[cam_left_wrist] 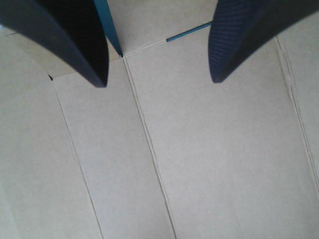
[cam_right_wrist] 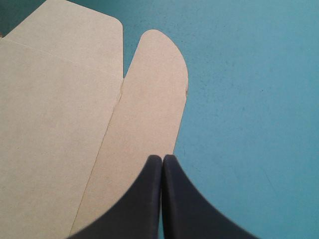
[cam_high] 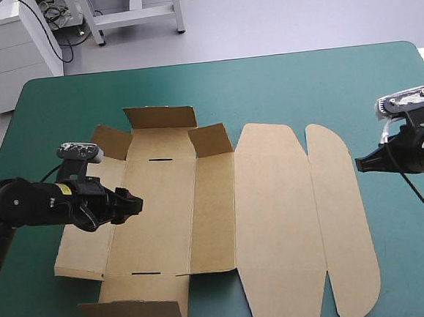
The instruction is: Fold the box
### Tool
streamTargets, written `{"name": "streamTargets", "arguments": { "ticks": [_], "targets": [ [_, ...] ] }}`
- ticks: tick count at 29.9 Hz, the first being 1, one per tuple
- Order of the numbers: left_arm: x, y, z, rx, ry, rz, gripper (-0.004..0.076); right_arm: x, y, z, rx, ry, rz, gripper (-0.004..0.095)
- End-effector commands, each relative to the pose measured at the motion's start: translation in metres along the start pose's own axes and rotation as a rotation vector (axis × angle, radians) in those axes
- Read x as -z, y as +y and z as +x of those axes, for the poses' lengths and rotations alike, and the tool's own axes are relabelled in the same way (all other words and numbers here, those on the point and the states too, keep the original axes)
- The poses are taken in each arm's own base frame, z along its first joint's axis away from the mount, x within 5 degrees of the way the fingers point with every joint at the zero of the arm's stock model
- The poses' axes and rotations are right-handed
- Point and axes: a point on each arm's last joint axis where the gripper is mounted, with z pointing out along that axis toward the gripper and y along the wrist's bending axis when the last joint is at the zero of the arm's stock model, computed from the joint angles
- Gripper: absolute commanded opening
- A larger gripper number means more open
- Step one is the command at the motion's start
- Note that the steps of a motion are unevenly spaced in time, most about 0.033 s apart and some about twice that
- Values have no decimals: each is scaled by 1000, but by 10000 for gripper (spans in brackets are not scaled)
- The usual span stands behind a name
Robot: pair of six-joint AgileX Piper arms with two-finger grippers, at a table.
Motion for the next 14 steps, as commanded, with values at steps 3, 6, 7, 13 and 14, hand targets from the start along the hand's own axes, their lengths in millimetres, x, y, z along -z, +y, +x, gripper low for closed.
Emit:
{"name": "streamTargets", "arguments": {
  "ticks": [3, 6, 7, 13, 14],
  "targets": [
    [-4, 18, -18, 56, -17, -59, 421, 10, -1, -8, 6, -78, 15, -20],
    [-4, 39, -29, 92, 15, -128, 421, 10, -1, -7, 6, -67, 12, -20],
    [-2, 46, -33, 94, 21, -142, 421, 10, -1, -6, 6, -65, 11, -20],
    [9, 92, -51, 181, 5, -222, 421, 10, -1, -7, 3, -66, 11, -20],
    [10, 104, -51, 196, 12, -238, 421, 10, -1, -7, 3, -66, 11, -20]
  ]
}}
